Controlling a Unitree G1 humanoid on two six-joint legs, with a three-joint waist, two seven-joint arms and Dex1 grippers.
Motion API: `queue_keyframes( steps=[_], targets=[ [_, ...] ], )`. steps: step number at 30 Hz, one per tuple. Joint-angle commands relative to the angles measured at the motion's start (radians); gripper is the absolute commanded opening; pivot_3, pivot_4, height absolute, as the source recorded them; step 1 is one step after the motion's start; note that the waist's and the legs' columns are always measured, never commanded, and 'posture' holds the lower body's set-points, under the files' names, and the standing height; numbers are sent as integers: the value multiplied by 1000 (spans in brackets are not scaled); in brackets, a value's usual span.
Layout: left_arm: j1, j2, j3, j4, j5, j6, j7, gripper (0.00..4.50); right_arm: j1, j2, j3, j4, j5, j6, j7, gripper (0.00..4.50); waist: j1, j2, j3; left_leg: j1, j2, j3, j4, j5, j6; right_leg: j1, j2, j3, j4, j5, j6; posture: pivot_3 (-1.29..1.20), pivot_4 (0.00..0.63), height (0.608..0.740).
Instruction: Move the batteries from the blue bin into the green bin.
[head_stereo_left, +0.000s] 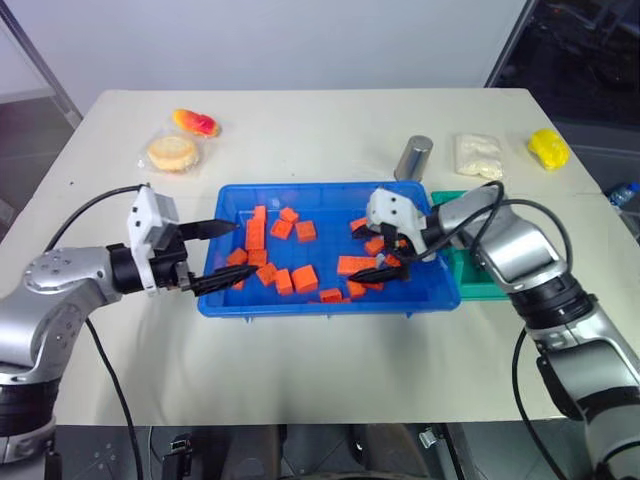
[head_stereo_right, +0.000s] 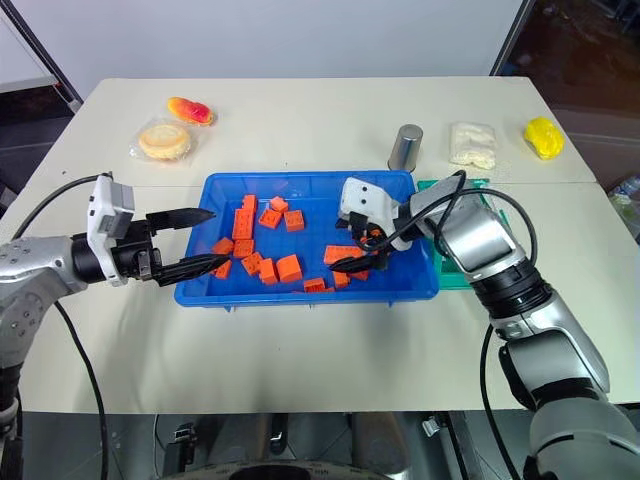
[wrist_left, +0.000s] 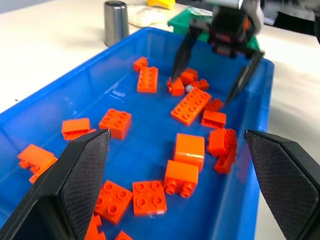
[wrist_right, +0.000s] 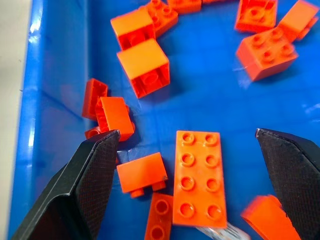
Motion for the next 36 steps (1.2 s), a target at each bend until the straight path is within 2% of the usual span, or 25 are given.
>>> queue_keyframes(
  steps=[1,10,13,17,26,29,33,36],
  targets=[
    [10,-16,29,-41,-6,-17,36,4500,-4,6,-7,33,-28,-43,-15,4457,-1,0,0,0,0,0,0,0,0,0,0,0,0,0,0,0,150,740],
    [3,-34,16,-56,-4,-18,74,4500,-1,28,2,112,-66,-82,-35,4457,-2,0,0,0,0,0,0,0,0,0,0,0,0,0,0,0,150,740],
    [-1,-37,13,-55,-2,-20,79,4500,1,33,5,111,-71,-81,-33,3157,-2,0,0,0,0,0,0,0,0,0,0,0,0,0,0,0,150,740],
    [0,-42,15,-57,-1,-24,85,4500,5,36,2,100,-75,-77,-26,1153,-1,0,0,0,0,0,0,0,0,0,0,0,0,0,0,0,150,740],
    [1,-42,15,-56,0,-32,92,4500,-12,36,-21,72,-66,-67,-27,1159,-1,0,0,0,0,0,0,0,0,0,0,0,0,0,0,0,150,740],
    [-2,-42,11,-49,4,-35,91,4500,-63,74,-43,58,-46,-60,-46,1159,-1,0,0,0,0,0,0,0,0,0,0,0,0,0,0,0,150,740],
    [-13,-45,-1,-43,6,-39,91,4500,-108,156,-42,107,-72,-156,-102,1159,-5,0,0,1,1,0,-1,0,0,-1,1,0,1,0,0,0,150,740],
    [-16,-49,-6,-42,9,-39,91,4500,-136,202,-18,221,-149,-268,-186,1159,-3,0,0,1,1,-1,-1,0,0,0,1,0,1,0,0,0,150,740]
  ],
)
